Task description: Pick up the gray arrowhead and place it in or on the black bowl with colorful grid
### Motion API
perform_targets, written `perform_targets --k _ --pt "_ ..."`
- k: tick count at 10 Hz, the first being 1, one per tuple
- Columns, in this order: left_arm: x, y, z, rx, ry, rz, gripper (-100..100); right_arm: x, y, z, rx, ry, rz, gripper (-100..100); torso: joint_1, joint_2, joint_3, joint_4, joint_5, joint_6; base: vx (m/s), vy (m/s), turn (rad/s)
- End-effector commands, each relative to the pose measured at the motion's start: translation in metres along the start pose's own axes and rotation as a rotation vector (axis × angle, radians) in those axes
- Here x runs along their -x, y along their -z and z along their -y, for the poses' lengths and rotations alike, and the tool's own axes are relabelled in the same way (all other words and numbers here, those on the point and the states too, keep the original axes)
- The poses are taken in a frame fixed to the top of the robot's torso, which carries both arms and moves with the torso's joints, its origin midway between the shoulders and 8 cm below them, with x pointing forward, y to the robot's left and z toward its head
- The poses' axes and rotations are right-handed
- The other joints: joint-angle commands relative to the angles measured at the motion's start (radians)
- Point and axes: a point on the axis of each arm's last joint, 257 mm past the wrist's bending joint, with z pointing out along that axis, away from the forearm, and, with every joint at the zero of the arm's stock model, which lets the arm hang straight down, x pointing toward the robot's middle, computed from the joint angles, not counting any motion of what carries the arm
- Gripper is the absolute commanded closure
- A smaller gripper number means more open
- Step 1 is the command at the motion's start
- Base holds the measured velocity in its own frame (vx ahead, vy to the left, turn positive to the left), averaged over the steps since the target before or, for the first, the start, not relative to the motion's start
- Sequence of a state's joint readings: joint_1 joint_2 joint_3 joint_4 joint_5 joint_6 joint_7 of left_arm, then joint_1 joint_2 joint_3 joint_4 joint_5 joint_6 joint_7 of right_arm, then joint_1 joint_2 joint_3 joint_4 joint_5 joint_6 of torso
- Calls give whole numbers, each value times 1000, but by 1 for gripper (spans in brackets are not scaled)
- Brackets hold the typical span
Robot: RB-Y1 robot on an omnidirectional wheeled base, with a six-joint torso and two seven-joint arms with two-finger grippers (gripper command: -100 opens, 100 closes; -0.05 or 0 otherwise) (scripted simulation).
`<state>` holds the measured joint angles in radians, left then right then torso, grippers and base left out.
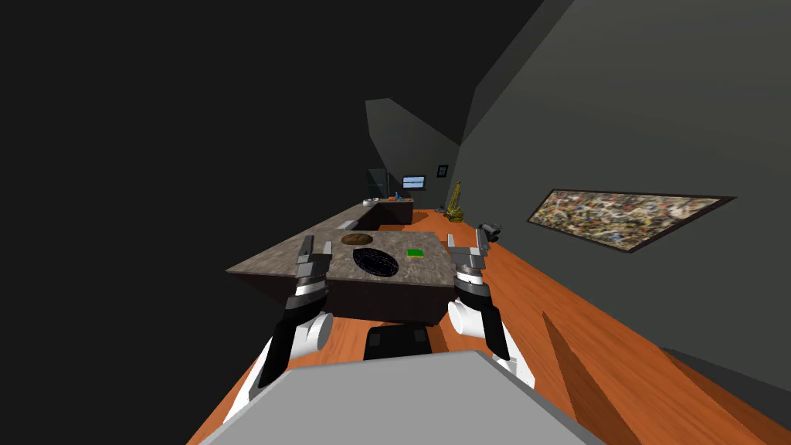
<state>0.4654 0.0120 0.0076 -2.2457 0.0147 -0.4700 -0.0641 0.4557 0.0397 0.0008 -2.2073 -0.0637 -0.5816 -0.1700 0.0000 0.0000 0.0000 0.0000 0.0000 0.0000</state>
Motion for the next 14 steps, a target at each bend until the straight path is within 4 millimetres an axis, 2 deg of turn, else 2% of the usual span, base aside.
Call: perform_targets --k 1,4,5,6,7,9,10,11,12,13,14 --pt "-8 -4 -14 29 -13 -49 -100 0 0 0 0 0 0 0 0 0 0 0 0 0 -19 16 -18" --pt "-22 -13 -49 101 -39 -125 -100 0 0 0 0 0 0 0 4 2 1 1 1 0 -46 45 -24" --pt "-22 -13 -49 104 -39 -125 -100 0 0 0 0 0 0 0 3 3 2 1 1 0 -38 25 -8" --pt "-26 -17 -65 138 -51 -151 -100 0 0 0 0 0 0 0 2 2 1 1 1 0 -35 22 -13" --pt "-26 -17 -65 138 -51 -151 -100 0 0 0 0 0 0 0 2 2 1 0 0 0 -24 18 -13" --pt "-33 -28 -95 203 -81 -198 -100 0 0 0 0 0 0 0 2 1 1 0 0 0 -38 30 -28" --pt "-32 -26 -101 218 -83 -199 -100 0 0 0 0 0 0 0 3 2 1 0 1 0 -36 40 -14" --pt "-34 -31 -120 261 -102 -220 -100 0 0 0 0 0 0 0 3 2 1 0 1 0 -39 34 -21" --pt "-34 -31 -121 263 -102 -220 -100 0 0 0 0 0 0 0 3 2 1 0 1 0 -27 26 -17" --pt "-34 -38 -137 296 -122 -238 -100 0 0 0 0 0 0 0 2 2 1 0 1 0 -32 24 -22" --pt "-34 -36 -141 311 -124 -238 -100 0 0 0 0 0 0 0 2 2 1 0 0 0 -29 25 -16"
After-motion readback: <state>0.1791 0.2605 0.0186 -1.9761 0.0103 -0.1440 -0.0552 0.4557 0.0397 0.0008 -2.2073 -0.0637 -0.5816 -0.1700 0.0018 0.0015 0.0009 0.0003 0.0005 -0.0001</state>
